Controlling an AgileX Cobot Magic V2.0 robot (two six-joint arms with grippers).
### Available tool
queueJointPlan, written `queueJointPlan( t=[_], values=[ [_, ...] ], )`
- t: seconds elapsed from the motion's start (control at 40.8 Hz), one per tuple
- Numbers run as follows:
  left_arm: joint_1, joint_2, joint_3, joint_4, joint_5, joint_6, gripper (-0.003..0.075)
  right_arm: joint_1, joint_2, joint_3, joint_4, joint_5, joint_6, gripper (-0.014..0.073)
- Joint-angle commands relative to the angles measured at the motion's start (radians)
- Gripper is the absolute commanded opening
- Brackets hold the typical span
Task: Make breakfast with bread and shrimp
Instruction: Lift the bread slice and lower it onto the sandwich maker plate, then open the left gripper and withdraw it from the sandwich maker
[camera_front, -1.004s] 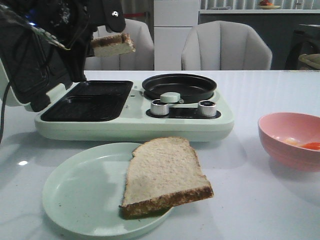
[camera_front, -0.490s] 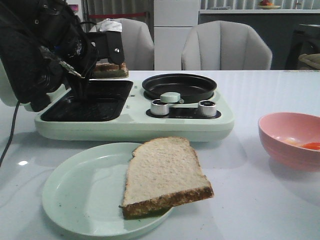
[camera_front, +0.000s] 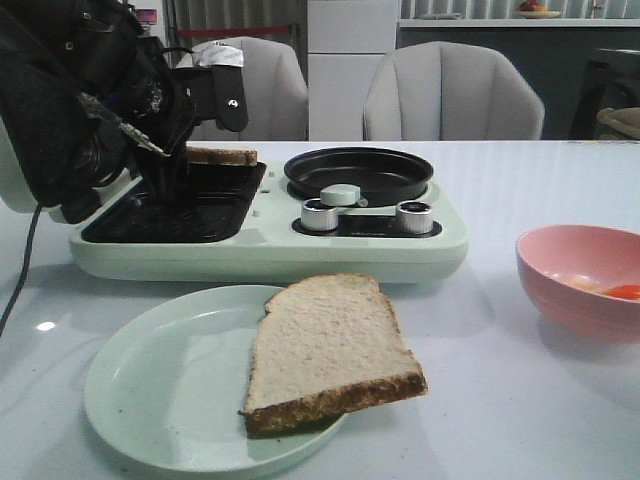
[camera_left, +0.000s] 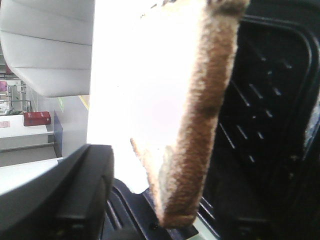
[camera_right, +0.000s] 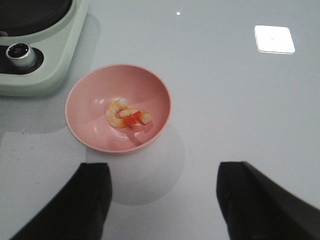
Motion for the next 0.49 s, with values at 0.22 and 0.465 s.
queueJointPlan(
  t=[0.22, 0.465],
  values=[
    [0.001, -0.119, 0.015, 0.045, 0.042, -0.022, 0.0501, -0.003, 0.010, -0.035, -0.010, -0.068, -0.003, 0.0556],
    [-0.017, -0.257, 0.162, 0.045, 0.029, -0.022, 0.0501, -0.003, 0.010, -0.035, -0.010, -0.068, -0.003, 0.0556]
  ],
)
